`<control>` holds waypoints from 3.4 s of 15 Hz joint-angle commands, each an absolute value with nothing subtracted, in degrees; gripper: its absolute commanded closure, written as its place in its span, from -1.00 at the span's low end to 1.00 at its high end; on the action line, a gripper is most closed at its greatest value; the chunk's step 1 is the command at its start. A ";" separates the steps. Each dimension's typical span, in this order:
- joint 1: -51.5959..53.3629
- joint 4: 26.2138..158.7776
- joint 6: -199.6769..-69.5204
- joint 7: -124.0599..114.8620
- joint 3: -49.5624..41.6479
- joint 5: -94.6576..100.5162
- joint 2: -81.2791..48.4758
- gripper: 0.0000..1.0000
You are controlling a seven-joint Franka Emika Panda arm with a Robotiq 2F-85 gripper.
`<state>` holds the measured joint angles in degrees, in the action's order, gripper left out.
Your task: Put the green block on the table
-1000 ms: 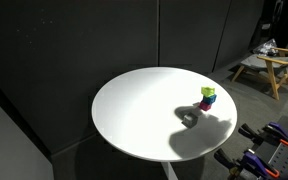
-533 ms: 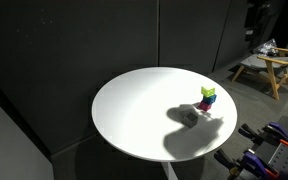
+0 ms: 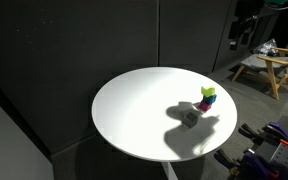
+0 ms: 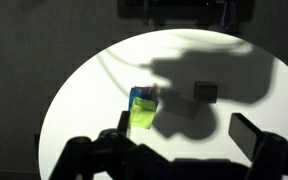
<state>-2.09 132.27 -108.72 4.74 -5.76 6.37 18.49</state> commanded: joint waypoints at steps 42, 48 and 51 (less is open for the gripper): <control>-6.12 132.70 -130.40 -9.49 -6.06 4.62 -1.06 -1.00; -6.17 132.04 -130.50 -9.35 -6.09 3.95 -1.40 -1.00; -6.24 131.03 -130.40 -9.88 -6.18 3.99 -2.46 -1.00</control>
